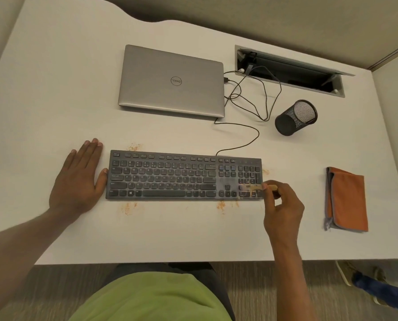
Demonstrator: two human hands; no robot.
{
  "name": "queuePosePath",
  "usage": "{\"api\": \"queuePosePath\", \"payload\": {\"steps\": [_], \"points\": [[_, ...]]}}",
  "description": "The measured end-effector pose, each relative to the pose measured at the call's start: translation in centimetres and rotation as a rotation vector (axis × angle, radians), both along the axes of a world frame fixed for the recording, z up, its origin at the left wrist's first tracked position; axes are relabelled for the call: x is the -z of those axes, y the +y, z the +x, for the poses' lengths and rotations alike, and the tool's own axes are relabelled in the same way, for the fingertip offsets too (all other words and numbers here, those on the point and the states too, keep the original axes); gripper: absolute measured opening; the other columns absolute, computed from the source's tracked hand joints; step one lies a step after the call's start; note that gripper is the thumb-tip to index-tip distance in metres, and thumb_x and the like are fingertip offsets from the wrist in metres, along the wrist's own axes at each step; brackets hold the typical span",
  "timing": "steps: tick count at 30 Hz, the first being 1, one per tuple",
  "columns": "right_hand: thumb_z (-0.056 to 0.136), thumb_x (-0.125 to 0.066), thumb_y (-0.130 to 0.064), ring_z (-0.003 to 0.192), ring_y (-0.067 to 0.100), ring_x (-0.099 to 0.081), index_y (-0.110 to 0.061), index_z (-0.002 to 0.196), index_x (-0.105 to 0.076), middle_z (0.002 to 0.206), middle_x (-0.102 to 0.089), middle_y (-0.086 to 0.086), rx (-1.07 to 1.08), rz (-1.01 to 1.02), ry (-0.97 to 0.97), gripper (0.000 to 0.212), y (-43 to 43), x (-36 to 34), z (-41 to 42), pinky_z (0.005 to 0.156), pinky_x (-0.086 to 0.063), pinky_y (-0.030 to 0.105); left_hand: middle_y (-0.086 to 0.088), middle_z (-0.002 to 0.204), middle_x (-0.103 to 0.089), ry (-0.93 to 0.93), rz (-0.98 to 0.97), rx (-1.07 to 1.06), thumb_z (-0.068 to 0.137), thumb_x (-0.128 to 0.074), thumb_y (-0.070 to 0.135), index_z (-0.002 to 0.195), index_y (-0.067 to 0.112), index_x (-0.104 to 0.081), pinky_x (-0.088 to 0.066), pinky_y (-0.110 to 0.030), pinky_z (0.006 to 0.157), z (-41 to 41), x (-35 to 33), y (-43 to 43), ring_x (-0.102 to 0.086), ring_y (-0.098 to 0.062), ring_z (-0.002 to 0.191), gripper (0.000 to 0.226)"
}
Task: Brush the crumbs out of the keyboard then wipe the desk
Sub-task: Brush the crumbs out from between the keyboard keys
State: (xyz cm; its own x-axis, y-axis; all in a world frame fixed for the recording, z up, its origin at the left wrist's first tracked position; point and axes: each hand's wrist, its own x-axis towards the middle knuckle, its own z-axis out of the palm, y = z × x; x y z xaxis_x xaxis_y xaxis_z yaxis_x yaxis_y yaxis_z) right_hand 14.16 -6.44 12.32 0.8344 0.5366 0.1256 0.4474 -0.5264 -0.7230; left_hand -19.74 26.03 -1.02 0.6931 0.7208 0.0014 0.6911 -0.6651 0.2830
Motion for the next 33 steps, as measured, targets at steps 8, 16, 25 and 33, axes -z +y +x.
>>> {"api": "queuePosePath", "payload": {"steps": [8,16,25,33], "points": [[0.097,-0.067,-0.015,0.099,0.021,-0.065,-0.021,0.107,-0.075,0.103,-0.064,-0.03,-0.221,-0.056,-0.077,0.015,0.4,0.6,1.5,0.086,-0.054,0.046,-0.004,0.178,-0.017,0.002,-0.006,0.0,0.108,-0.024,0.045,0.171,0.012,-0.017,-0.012,-0.046,0.134,0.0,0.0,0.0,-0.013,-0.02,0.166,0.072],[0.096,-0.07,-0.001,0.1,0.016,-0.063,-0.018,0.109,-0.075,0.107,-0.069,-0.012,-0.081,-0.118,-0.096,0.023,-0.7,0.5,2.5,0.087,-0.056,0.043,-0.005,0.178,-0.017,0.003,-0.009,-0.001,0.108,-0.024,0.046,0.171,0.012,-0.016,-0.013,-0.047,0.134,0.0,0.0,0.0,-0.012,-0.02,0.166,0.072],[0.095,-0.07,-0.001,0.099,0.022,-0.065,-0.017,0.107,-0.076,0.103,-0.069,-0.013,-0.157,-0.129,-0.086,0.021,-0.8,0.9,3.0,0.086,-0.056,0.051,-0.005,0.178,-0.016,0.008,-0.011,0.001,0.108,-0.024,0.045,0.171,0.012,-0.015,-0.014,-0.048,0.134,-0.1,0.1,0.0,-0.012,-0.02,0.166,0.072],[0.097,-0.069,-0.007,0.097,0.005,-0.062,-0.025,0.106,-0.074,0.103,-0.068,-0.021,-0.044,-0.06,-0.077,0.021,-1.5,0.0,3.2,0.084,-0.052,0.026,-0.004,0.179,-0.015,0.005,-0.018,0.001,0.108,-0.024,0.045,0.172,0.013,-0.014,-0.013,-0.048,0.134,-0.1,0.1,0.1,-0.011,-0.019,0.166,0.072]]}}
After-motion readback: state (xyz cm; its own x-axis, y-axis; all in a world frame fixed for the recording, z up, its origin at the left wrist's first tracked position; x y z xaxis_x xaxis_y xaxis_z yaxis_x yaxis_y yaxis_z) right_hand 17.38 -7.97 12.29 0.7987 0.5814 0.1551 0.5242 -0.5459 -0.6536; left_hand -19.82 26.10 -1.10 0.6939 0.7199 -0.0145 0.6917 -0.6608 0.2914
